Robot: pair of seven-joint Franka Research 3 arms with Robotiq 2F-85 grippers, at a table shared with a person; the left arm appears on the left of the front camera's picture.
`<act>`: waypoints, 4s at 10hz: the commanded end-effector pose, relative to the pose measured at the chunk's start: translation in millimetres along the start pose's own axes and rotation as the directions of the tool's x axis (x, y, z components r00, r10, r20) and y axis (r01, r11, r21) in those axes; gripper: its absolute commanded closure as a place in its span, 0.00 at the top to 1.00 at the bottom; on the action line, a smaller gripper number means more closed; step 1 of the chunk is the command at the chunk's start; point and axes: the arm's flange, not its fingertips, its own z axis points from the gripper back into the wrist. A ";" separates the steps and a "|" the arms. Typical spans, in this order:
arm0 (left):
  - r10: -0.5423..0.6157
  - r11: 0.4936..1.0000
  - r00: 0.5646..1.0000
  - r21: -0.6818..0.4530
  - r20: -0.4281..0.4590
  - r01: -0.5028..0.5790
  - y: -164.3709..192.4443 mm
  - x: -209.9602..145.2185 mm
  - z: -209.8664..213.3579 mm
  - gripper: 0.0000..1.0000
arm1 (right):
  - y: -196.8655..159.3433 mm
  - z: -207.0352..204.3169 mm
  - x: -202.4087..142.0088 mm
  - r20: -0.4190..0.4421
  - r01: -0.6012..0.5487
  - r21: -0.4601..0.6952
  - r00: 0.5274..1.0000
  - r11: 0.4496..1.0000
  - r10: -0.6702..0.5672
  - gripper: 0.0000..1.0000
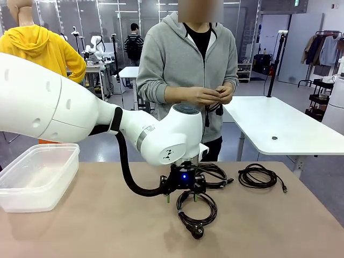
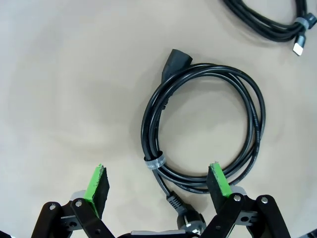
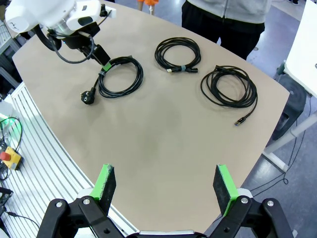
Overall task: Organize and store the cables.
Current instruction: Place the Power Cable into the Organizing box.
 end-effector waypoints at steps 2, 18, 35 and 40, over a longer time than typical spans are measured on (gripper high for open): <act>0.064 0.998 0.997 -0.020 -0.047 -0.065 -6.4 3.4 -17.6 1.00 | -0.8 1.4 -0.3 0.005 -0.016 0.009 1.000 1.000 0.016 1.00; 0.176 0.984 0.972 0.049 -0.156 -0.170 -4.8 8.2 -44.8 0.00 | -0.8 1.4 -0.3 0.005 -0.016 0.009 1.000 1.000 0.016 1.00; -0.001 1.000 0.998 0.019 -0.065 0.003 8.8 32.8 80.5 0.00 | -0.8 1.4 -0.3 0.005 -0.016 0.009 1.000 1.000 0.016 1.00; -0.071 0.997 0.978 -0.025 -0.194 0.067 30.3 56.9 89.6 0.17 | -0.8 1.4 -0.3 0.005 -0.016 0.009 1.000 1.000 0.016 1.00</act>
